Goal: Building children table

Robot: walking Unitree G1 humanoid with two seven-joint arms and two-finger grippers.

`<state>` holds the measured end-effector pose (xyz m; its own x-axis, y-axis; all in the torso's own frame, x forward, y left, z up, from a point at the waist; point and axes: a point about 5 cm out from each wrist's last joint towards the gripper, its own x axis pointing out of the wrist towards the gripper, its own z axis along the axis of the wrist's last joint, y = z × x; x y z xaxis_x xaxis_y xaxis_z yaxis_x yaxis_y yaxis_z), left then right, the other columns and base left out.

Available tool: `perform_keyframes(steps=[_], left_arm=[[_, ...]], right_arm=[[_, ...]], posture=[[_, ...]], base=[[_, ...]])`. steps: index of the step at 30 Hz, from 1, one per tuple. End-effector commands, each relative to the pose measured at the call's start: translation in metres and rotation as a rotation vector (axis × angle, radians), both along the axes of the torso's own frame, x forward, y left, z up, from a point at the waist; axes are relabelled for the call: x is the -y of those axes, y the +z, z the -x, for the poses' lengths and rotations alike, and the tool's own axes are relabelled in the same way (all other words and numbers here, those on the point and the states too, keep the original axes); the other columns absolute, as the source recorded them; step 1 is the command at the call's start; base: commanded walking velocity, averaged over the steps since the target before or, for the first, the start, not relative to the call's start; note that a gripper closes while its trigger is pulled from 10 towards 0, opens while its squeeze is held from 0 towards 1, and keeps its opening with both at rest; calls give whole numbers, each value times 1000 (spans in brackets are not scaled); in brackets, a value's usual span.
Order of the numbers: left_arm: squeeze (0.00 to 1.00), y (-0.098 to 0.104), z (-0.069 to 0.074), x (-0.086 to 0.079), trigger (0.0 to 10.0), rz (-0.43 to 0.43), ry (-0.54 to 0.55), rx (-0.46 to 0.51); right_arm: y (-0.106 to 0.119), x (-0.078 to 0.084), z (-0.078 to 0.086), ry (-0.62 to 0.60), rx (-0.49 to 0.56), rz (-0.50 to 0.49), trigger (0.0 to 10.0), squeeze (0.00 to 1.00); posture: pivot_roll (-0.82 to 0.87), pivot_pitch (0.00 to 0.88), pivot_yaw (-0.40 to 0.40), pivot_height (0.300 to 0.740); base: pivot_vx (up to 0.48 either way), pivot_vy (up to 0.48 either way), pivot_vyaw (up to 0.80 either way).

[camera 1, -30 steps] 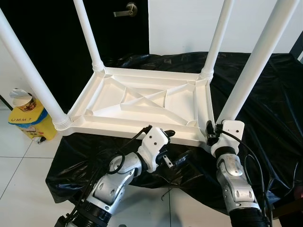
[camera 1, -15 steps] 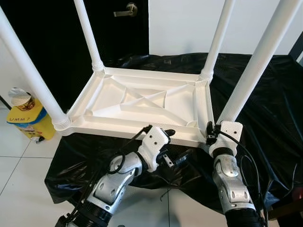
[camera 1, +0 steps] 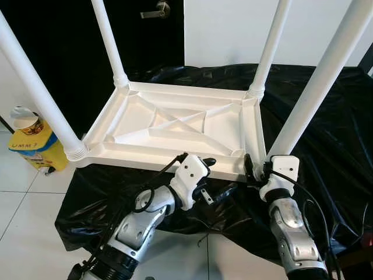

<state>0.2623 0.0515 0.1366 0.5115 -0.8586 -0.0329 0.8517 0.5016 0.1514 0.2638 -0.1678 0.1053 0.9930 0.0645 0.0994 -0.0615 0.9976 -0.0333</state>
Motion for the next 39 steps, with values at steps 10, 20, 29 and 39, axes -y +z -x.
perform_keyframes(steps=[10, 20, 29, 39], left_arm=[[0, 1, 0, -2, 10000, -32, -34, 23], [0, 3, -5, -5, 10000, -35, -18, 39], [0, 4, -2, -9, 10000, -34, -6, 42], [0, 1, 1, -7, 10000, -40, -16, 47]], right_arm=[[13, 22, 3, 245, 37, 73, 10000, 0], [7, 23, -13, 436, -32, 163, 4196, 0], [-2, 22, -15, 452, -60, 161, 0, 0], [-14, 25, -22, 327, -124, 133, 10000, 0]], posture=[[11, 15, 27, 740], [36, 17, 16, 740], [54, 25, 26, 740], [40, 29, 37, 740]], base=[[0, 0, 0], [0, 0, 0], [0, 0, 0], [0, 0, 0]])
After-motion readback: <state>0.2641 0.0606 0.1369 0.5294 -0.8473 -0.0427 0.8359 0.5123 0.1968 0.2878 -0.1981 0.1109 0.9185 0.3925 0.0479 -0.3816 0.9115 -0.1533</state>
